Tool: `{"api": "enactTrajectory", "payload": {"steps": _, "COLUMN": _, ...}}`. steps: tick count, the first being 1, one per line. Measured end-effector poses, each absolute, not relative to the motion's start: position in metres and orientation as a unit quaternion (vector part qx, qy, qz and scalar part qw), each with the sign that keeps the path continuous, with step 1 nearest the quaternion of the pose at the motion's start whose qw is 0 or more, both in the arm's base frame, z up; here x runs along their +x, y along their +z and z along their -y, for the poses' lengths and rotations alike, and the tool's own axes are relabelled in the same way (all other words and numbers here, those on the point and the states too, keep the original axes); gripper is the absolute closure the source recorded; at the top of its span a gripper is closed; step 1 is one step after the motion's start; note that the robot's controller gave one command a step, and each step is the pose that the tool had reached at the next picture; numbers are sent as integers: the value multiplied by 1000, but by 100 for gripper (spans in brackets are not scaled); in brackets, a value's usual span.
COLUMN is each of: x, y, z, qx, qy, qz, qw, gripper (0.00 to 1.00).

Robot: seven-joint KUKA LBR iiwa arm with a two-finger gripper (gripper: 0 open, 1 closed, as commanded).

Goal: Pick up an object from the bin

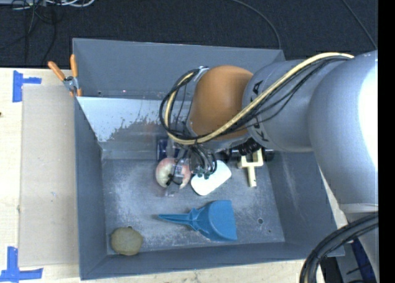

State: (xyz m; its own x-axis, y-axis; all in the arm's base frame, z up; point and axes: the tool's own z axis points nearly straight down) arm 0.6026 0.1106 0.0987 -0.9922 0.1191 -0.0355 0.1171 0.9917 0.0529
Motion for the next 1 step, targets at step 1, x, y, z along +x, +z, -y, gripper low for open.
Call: {"api": "enactTrajectory", "payload": {"steps": 1, "x": 601, "y": 120, "z": -109, "qx": 60, "qy": 24, "qz": -998, "qw": 16, "gripper": 100}}
